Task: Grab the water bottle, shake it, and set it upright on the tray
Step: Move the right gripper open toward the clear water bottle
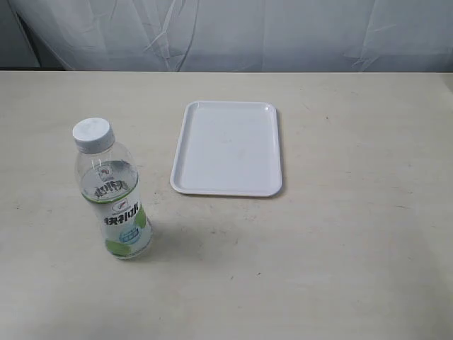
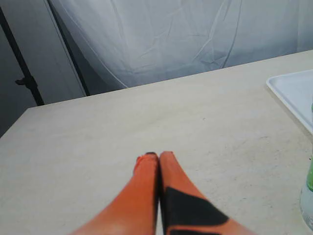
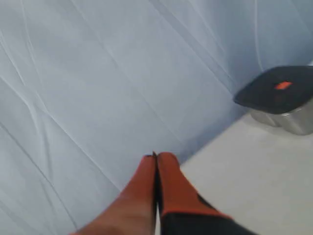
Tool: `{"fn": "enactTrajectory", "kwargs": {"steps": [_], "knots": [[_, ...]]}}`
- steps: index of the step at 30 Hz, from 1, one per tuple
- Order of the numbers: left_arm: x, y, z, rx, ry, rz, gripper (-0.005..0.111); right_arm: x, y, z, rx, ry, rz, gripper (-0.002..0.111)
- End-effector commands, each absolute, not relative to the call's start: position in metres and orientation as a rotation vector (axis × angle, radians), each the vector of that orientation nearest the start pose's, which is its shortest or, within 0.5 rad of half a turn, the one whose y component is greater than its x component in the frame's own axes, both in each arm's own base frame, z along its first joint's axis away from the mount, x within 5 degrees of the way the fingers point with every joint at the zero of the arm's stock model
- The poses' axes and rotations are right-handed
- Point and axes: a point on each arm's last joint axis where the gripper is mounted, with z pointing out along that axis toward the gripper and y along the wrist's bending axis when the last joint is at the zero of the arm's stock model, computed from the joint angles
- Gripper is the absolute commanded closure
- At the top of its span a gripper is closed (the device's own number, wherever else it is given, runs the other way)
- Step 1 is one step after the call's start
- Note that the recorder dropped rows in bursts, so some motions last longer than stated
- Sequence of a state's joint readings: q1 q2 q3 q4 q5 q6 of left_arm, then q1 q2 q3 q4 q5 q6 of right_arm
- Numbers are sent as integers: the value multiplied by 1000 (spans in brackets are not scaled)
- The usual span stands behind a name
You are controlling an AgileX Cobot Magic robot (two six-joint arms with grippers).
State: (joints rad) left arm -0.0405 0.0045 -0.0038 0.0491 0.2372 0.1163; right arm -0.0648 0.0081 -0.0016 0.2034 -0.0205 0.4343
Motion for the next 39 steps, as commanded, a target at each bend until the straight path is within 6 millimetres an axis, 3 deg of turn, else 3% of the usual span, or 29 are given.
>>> {"fn": "enactTrajectory", "kwargs": {"steps": [1, 7, 10, 12, 17, 20, 23, 26, 31, 35, 39], "knots": [[55, -1, 192, 164, 1715, 97, 106, 52, -12, 229, 722, 1123, 683, 108], [55, -1, 192, 164, 1715, 97, 106, 45, -12, 255, 527, 1053, 514, 108], [55, -1, 192, 164, 1715, 97, 106, 39, -10, 277, 574, 1009, 640, 109], [55, -1, 192, 164, 1715, 97, 106, 33, -5, 295, 574, 1062, 708, 109], [55, -1, 192, 164, 1715, 97, 106, 15, 1, 347, 345, 1233, 467, 109], [55, -1, 192, 164, 1715, 97, 106, 29, 6, 377, 235, 1451, 370, 109], [55, -1, 192, 164, 1715, 97, 106, 63, 19, 395, -19, 1675, 308, 109], [55, -1, 192, 164, 1715, 97, 106, 108, 37, 395, -365, 1840, 315, 109], [55, -1, 192, 164, 1715, 97, 106, 169, 66, 365, -680, 1936, 619, 109], [55, -1, 192, 164, 1715, 97, 106, 188, 87, 342, -849, 1852, 846, 109], [55, -1, 192, 164, 1715, 97, 106, 186, 103, 310, -874, 1815, 802, 109]]}}
